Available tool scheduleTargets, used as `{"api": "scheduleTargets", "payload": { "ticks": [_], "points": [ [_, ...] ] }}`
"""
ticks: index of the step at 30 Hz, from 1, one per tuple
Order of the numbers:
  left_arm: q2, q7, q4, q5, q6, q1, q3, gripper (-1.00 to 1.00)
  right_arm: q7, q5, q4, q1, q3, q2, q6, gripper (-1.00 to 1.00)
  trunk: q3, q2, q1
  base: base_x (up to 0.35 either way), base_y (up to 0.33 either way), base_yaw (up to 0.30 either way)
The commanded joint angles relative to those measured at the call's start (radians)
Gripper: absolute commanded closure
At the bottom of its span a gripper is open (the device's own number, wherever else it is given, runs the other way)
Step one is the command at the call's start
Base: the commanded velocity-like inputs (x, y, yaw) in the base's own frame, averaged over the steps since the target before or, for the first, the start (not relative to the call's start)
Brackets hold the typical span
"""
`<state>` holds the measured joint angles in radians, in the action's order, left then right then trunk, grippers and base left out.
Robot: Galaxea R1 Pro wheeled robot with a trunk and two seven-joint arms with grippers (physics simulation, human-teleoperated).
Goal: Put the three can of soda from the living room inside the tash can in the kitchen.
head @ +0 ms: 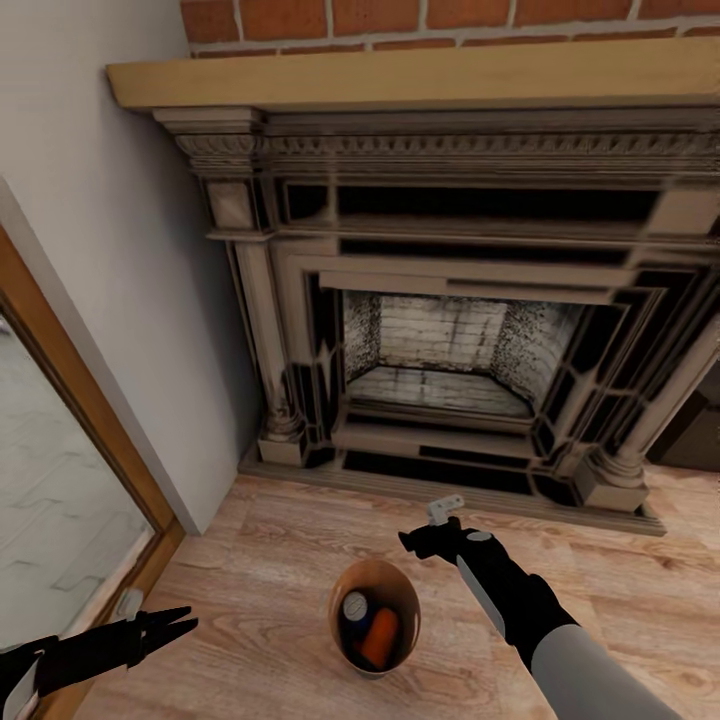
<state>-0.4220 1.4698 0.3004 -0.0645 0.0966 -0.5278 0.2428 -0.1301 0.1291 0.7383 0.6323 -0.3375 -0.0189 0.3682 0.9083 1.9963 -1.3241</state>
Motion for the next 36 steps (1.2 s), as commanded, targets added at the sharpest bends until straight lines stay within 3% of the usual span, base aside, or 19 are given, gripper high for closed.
{"api": "scheduleTargets", "payload": {
  "ticks": [1,17,36],
  "points": [
    [0.000,0.000,0.000,0.000,0.000,0.000,0.000,-1.00,0.000,0.001,-0.008,-0.001,0.000,-0.001,0.000,-1.00,-0.005,-0.007,0.004,0.000,0.000,-0.054],
    [0.000,0.000,0.000,0.000,0.000,0.000,0.000,-1.00,0.000,0.001,-0.020,-0.008,0.000,-0.003,0.000,-1.00,-0.081,-0.119,0.065,0.000,0.000,-0.064],
    [0.000,0.001,0.000,0.000,0.000,0.000,-0.002,-1.00,0.000,0.000,-0.020,-0.008,0.000,-0.003,0.000,-1.00,-0.154,-0.252,0.138,0.000,0.000,-0.005]
  ]
}}
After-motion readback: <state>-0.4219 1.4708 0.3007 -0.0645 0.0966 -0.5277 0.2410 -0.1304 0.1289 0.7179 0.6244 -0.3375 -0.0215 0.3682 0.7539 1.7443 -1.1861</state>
